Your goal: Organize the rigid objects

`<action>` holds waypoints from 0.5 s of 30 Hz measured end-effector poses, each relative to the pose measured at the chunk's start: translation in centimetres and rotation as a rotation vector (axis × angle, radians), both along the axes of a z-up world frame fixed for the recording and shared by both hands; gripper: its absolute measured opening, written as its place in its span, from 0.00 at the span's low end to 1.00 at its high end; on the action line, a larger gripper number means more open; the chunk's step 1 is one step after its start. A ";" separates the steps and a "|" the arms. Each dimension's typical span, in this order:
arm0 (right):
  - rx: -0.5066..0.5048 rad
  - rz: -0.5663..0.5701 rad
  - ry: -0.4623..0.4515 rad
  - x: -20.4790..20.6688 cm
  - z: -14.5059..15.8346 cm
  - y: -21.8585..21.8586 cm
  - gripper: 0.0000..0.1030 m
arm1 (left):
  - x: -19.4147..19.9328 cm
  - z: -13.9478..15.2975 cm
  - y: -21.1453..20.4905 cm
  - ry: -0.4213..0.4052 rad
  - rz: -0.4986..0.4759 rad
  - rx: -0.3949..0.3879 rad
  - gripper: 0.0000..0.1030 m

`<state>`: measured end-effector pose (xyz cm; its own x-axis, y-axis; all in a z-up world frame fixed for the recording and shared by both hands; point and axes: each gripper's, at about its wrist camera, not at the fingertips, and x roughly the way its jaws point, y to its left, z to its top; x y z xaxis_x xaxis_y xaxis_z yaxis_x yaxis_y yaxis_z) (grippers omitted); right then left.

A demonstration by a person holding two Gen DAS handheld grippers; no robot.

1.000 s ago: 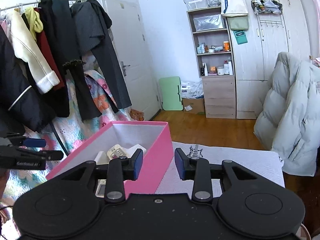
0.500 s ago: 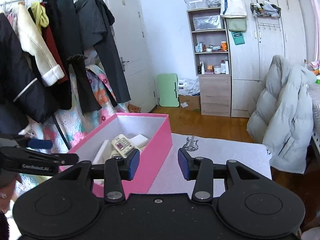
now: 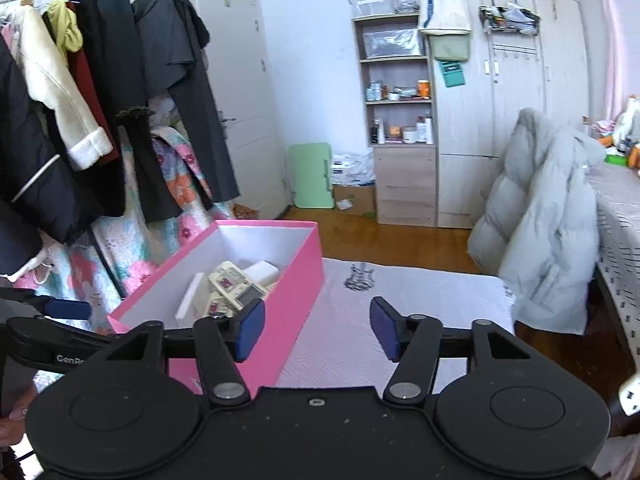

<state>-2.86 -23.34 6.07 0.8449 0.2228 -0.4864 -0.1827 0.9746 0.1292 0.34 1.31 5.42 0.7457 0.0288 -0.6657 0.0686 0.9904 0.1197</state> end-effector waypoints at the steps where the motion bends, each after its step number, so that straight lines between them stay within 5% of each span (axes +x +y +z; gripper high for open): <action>1: -0.008 -0.006 0.005 -0.1 0.0 0.0 0.66 | -0.1 0.0 0.0 -0.002 0.003 0.004 0.98; 3: -0.016 -0.026 0.012 -0.3 -0.1 -0.1 0.73 | -0.4 0.0 0.1 -0.006 0.013 0.010 0.98; 6: -0.009 -0.068 0.050 -0.5 -0.1 -0.3 1.00 | -0.6 0.0 0.3 0.000 0.025 0.007 0.98; 15: -0.055 -0.102 0.045 -1.8 -0.1 0.1 1.00 | -1.2 -0.2 1.0 0.022 0.051 -0.044 0.99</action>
<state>-4.69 -23.28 6.01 0.8389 0.1087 -0.5332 -0.0772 0.9937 0.0811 -0.90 2.29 5.20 0.7290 0.0367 -0.6836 0.0202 0.9970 0.0751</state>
